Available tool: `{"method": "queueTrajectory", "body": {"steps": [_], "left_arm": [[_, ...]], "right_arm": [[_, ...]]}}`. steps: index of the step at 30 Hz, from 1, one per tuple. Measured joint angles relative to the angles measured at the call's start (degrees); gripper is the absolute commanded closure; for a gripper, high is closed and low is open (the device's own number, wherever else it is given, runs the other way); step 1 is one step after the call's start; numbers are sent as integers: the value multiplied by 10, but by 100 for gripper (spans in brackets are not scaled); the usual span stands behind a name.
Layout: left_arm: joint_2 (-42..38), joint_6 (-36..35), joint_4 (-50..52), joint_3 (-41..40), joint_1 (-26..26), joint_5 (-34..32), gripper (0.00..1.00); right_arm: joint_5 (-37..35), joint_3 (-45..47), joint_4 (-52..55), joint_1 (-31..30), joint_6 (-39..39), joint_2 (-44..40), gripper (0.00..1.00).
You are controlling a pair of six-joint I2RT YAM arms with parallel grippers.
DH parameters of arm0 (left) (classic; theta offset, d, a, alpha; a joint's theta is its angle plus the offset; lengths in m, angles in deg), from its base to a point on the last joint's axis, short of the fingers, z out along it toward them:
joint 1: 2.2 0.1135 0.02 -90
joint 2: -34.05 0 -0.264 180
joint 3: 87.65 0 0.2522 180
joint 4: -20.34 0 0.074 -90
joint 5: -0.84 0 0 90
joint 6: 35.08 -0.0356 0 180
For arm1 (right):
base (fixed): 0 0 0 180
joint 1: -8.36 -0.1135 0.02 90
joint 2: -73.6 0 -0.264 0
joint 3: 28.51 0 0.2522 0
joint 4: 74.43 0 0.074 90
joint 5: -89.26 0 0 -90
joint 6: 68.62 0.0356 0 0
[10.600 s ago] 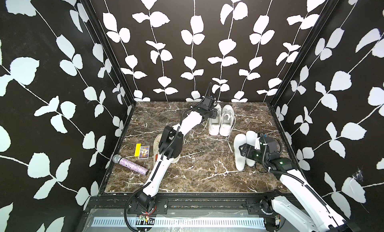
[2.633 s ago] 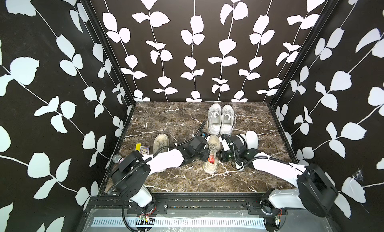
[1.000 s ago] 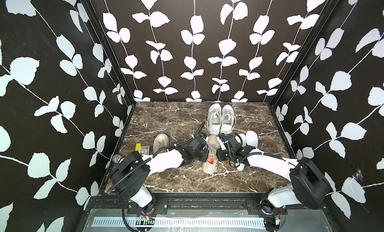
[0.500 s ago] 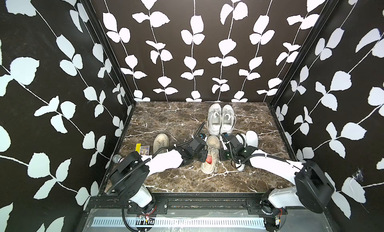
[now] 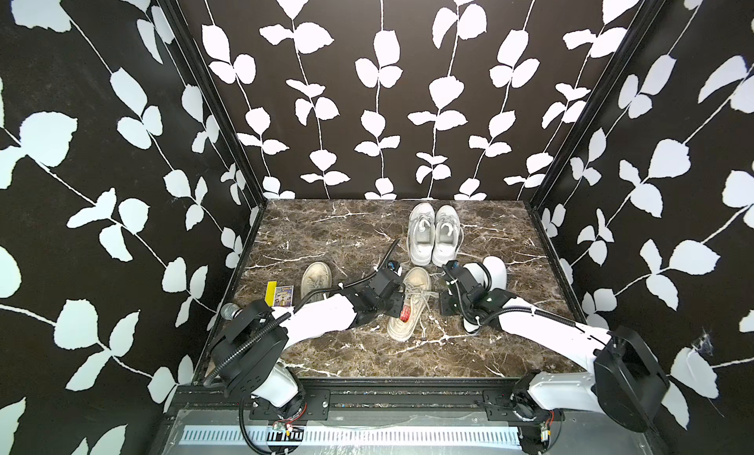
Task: Remove the insole from the shoe
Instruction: Untie the shoelace on the shoe.
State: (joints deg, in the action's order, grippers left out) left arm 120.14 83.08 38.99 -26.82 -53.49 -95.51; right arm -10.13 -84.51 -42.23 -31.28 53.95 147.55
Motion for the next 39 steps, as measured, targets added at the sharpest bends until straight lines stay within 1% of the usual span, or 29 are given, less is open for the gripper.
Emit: {"method": "queueTrajectory", "body": {"steps": [7,16,21,31,32,33,34,35,37,39], "left_arm": [[-20,7,2,-15,5,-8,100],[-39,5,11,-28,8,-28,100],[-65,4,23,-42,23,-37,100],[-40,7,6,-42,28,12,100],[-38,7,6,-42,28,14,100],[-38,7,5,-42,28,15,100],[-37,7,4,-42,28,19,100],[-36,7,3,-42,28,23,100],[-33,6,0,-42,28,28,100],[-28,5,-3,-41,28,34,100]], "right_arm": [[-3,10,5,19,2,-25,100],[-5,5,18,35,-9,-33,100],[-3,5,27,53,-16,-48,100],[63,5,-13,51,-24,-36,100],[68,4,-15,49,-25,-30,95],[70,2,-14,47,-25,-24,85],[73,0,-14,45,-27,-17,77],[75,-2,-13,43,-30,-12,72],[80,-6,-13,38,-36,-8,65],[86,-11,-15,32,-42,-8,62]]}}
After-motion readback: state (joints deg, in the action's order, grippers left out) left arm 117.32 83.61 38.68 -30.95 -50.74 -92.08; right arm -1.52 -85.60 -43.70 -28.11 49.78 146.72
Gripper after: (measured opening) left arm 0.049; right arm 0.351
